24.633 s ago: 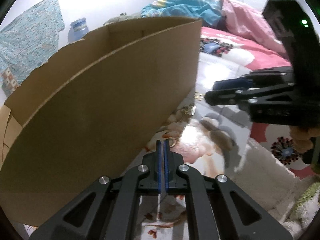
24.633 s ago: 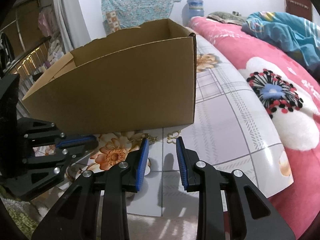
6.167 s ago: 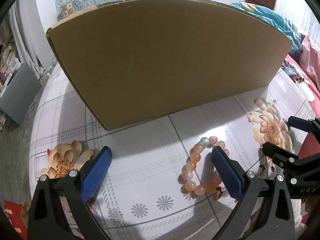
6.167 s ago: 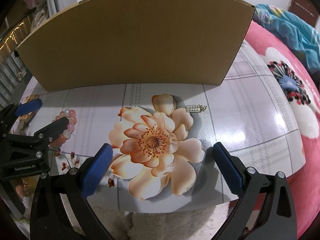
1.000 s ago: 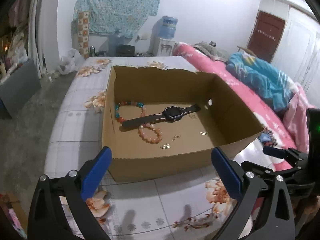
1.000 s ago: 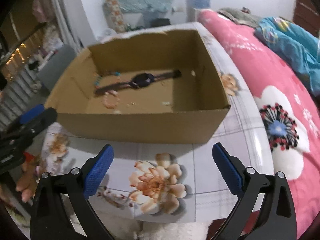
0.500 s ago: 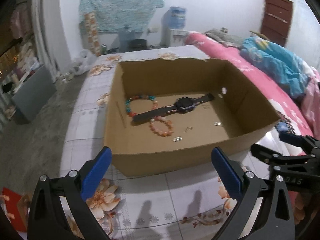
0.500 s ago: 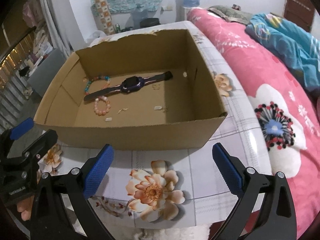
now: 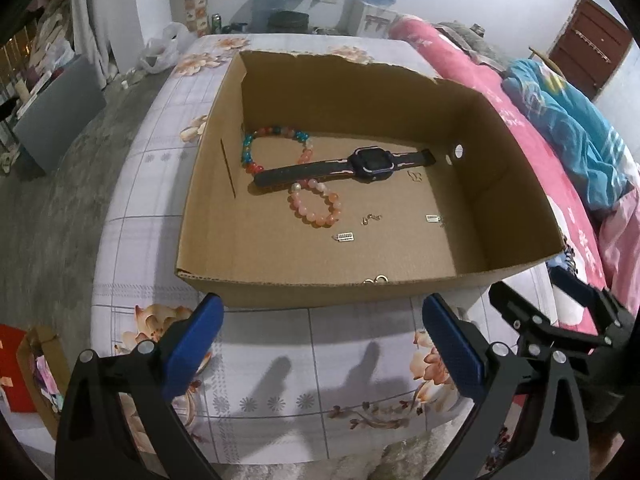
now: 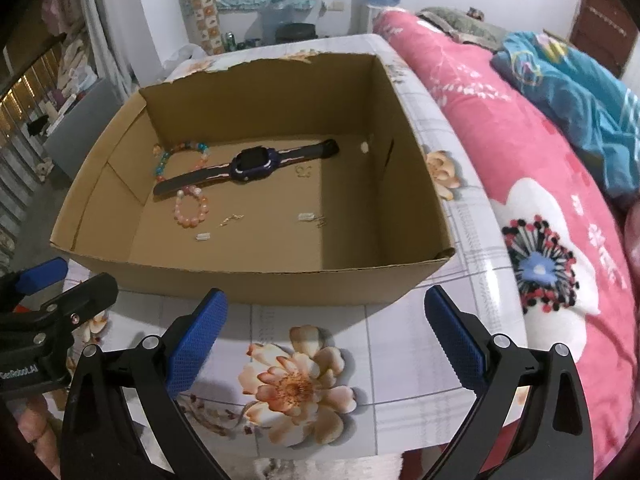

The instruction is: Organize jewelry

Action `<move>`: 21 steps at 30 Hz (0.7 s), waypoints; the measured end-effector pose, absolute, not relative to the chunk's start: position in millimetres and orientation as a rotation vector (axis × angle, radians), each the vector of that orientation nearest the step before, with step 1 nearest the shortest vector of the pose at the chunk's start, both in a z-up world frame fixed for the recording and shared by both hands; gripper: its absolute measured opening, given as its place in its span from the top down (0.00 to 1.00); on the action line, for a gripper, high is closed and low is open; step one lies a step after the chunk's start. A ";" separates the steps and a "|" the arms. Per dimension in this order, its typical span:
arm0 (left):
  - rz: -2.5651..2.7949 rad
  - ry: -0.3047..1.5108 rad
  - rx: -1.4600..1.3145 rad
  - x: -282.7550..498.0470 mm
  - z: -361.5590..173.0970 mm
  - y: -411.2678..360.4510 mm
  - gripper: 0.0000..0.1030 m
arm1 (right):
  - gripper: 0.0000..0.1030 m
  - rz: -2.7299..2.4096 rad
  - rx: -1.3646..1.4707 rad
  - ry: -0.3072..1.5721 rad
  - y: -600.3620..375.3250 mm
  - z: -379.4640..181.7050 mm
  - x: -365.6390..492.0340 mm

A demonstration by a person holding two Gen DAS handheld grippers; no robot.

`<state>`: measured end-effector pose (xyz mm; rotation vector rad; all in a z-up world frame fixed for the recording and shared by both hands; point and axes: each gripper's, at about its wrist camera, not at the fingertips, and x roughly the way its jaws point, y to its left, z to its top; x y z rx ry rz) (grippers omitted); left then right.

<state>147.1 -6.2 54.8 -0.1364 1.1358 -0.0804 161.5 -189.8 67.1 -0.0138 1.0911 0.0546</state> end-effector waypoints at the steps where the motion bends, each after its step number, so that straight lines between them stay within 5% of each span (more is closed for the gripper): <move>1: -0.075 1.144 -0.135 148.4 53.9 -6.8 0.05 | 0.08 0.055 -0.013 1.101 -189.2 65.0 162.8; 21: 0.005 1.192 -0.078 159.5 40.1 -10.6 0.05 | 0.08 0.033 -0.002 1.166 -184.6 50.6 173.9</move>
